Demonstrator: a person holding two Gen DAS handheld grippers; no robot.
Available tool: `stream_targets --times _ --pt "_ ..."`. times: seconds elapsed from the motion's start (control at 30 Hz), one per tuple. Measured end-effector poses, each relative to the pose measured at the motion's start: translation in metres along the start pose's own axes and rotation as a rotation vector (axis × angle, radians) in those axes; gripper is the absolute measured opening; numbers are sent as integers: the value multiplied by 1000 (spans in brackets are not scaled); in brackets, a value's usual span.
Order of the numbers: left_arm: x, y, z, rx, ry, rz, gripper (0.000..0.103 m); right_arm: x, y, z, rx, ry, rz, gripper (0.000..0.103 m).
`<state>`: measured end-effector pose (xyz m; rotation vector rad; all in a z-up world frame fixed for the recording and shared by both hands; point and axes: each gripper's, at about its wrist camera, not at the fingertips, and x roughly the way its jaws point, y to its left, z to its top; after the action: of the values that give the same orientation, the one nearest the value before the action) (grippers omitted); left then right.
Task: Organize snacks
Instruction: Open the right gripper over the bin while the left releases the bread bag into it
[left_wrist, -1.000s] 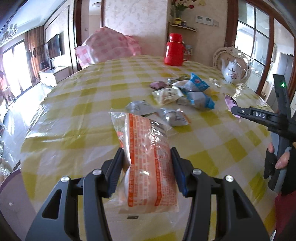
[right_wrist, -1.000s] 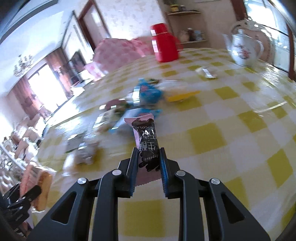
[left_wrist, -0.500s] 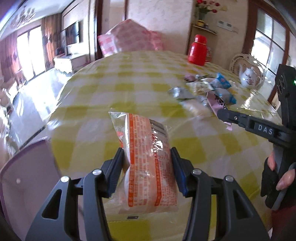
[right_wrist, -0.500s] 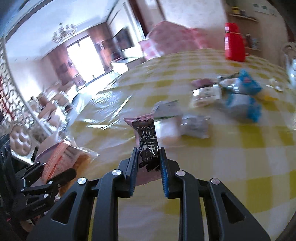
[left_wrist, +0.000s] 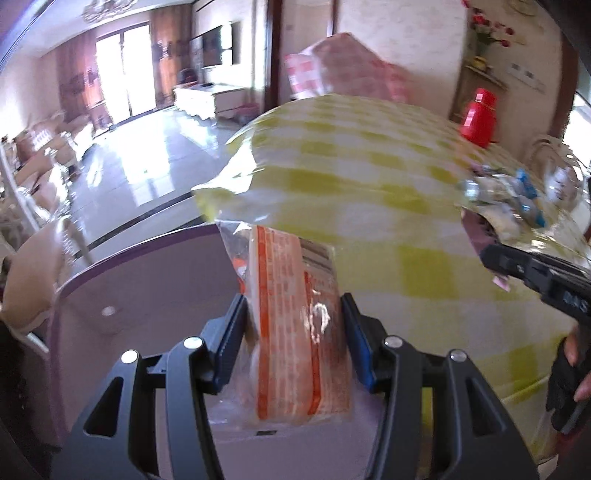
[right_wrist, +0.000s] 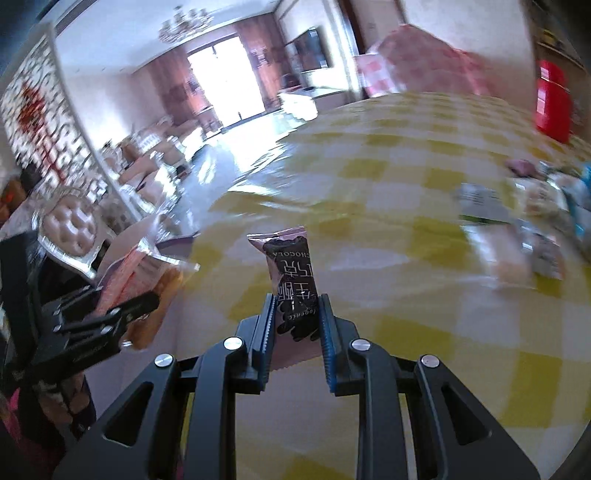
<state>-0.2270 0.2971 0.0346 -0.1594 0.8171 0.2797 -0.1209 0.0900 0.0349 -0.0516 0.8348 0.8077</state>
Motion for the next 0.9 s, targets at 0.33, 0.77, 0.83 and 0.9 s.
stream_targets --times 0.33,0.77,0.83,0.9 --pt "9 74 -5 -75 46 181 51 28 106 -15 -258 81 137 23" --pt "15 110 -14 -213 62 324 99 16 172 -54 -523 165 328 85" --pt "19 108 -14 -206 55 324 100 11 161 -52 -504 152 319 85" --pt "26 108 -17 -208 68 339 100 8 145 -47 -431 151 321 85"
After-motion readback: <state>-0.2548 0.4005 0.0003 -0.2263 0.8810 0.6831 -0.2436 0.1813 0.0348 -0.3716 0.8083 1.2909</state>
